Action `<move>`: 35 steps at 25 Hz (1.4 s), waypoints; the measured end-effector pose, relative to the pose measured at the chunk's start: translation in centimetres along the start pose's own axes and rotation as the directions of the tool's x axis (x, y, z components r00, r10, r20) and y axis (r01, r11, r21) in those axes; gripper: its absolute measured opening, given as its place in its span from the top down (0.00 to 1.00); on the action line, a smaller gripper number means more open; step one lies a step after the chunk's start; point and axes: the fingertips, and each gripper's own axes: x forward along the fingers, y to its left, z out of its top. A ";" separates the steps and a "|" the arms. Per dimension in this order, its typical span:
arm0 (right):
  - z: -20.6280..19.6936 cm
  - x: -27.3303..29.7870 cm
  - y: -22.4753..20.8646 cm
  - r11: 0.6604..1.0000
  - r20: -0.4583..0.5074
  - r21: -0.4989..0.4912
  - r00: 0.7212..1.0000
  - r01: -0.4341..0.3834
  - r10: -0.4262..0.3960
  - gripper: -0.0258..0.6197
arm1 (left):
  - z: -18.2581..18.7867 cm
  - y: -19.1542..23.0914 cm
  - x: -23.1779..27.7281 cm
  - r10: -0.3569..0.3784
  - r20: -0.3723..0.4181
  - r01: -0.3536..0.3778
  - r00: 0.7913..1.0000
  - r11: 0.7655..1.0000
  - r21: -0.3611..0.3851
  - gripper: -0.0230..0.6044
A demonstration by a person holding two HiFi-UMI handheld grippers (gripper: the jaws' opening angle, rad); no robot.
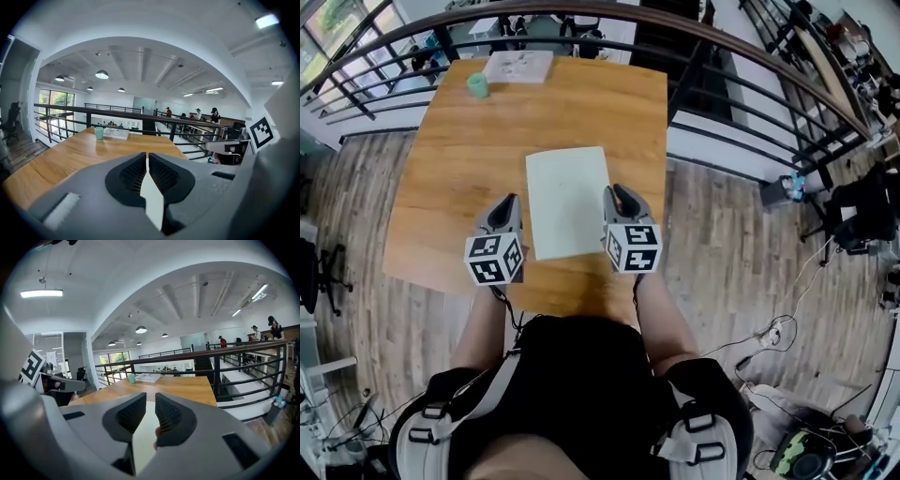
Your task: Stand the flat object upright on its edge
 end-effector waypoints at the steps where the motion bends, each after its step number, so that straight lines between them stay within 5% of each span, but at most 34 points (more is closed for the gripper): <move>1: -0.4 0.5 -0.4 1.000 -0.015 0.007 1.000 -0.003 0.003 0.88 | -0.5 0.2 0.4 0.003 -0.013 -0.003 1.000 1.000 -0.011 0.95; 9: -5.3 4.5 -3.1 0.996 -0.179 0.086 0.983 -0.035 0.050 0.83 | -4.7 1.9 4.7 -0.015 -0.138 0.008 0.990 0.999 -0.049 0.77; 14: -8.2 7.2 -4.5 0.990 -0.292 0.126 0.951 -0.065 0.099 0.80 | -8.3 2.9 7.8 -0.075 -0.251 0.042 0.965 0.990 -0.134 0.68; 21: -12.7 11.1 -6.8 0.972 -0.410 0.221 0.896 -0.083 0.170 0.76 | -12.9 5.1 12.0 -0.155 -0.367 0.031 0.917 0.945 -0.324 0.62; 27: -15.5 12.5 -7.1 0.950 -0.488 0.302 0.844 -0.077 0.224 0.73 | -15.7 5.2 13.6 -0.227 -0.414 0.042 0.882 0.911 -0.411 0.59; 32: -17.1 13.1 -7.2 0.872 -0.459 0.483 0.826 -0.077 0.327 0.72 | -17.0 4.8 14.3 -0.288 -0.417 0.036 0.862 0.856 -0.516 0.60; 35: -17.5 12.9 -7.2 0.842 -0.437 0.531 0.821 -0.094 0.367 0.71 | -17.6 4.5 14.1 -0.311 -0.438 0.038 0.843 0.848 -0.528 0.62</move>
